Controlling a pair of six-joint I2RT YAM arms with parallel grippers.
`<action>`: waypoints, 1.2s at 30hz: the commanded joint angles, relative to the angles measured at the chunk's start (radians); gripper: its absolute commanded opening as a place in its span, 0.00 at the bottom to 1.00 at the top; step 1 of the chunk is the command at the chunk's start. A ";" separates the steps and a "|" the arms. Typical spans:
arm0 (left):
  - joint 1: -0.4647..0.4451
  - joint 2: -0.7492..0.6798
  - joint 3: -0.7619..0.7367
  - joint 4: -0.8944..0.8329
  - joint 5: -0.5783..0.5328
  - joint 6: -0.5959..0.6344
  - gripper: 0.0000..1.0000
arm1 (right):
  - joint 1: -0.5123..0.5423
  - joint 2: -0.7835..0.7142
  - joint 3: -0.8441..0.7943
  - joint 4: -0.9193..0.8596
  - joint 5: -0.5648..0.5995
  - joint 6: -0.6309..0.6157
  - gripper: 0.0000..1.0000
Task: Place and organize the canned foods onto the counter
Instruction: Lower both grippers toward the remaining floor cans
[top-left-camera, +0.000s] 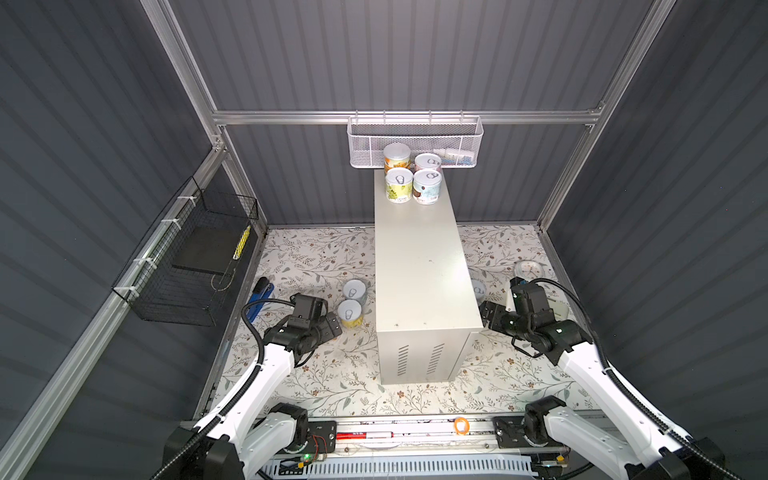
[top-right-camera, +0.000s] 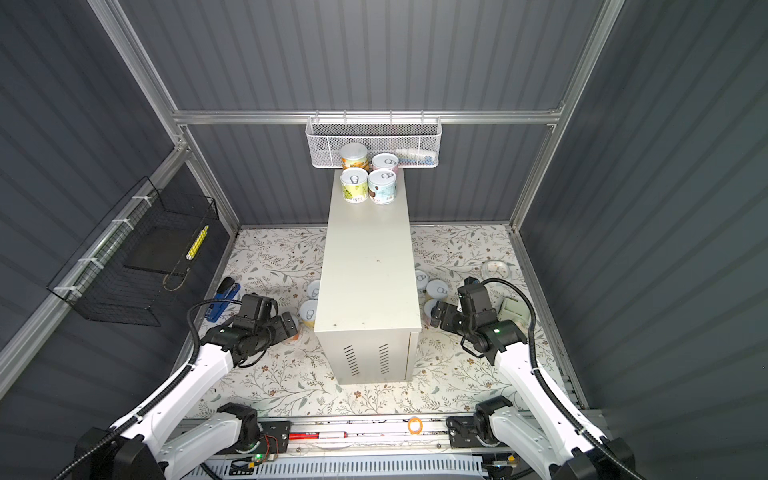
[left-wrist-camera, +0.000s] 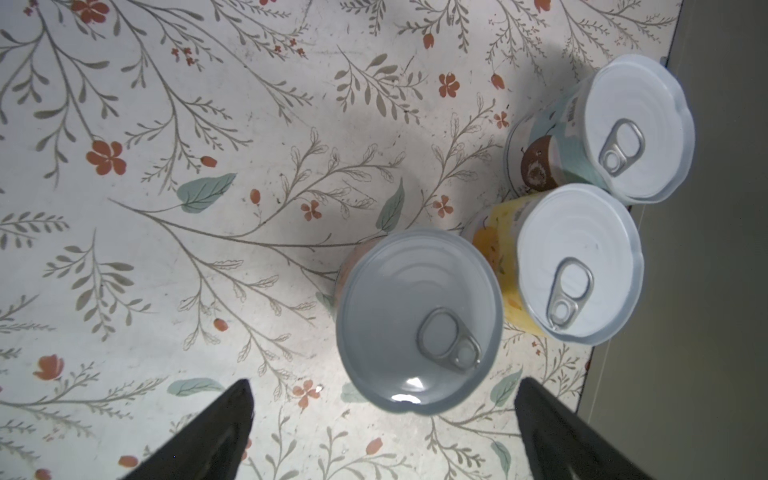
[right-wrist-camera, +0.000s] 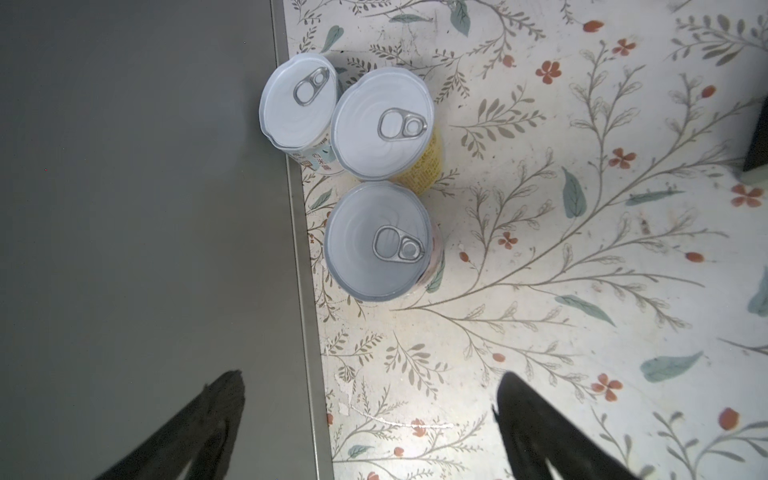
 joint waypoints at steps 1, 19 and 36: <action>0.004 0.024 -0.026 0.069 0.001 -0.005 0.99 | -0.003 -0.002 0.002 0.014 -0.010 -0.003 0.96; 0.004 0.067 -0.096 0.185 -0.001 -0.002 0.98 | -0.002 0.018 0.010 0.038 -0.037 0.006 0.95; 0.003 0.007 -0.075 0.187 0.032 0.058 0.98 | -0.002 0.025 0.020 0.055 -0.060 0.018 0.95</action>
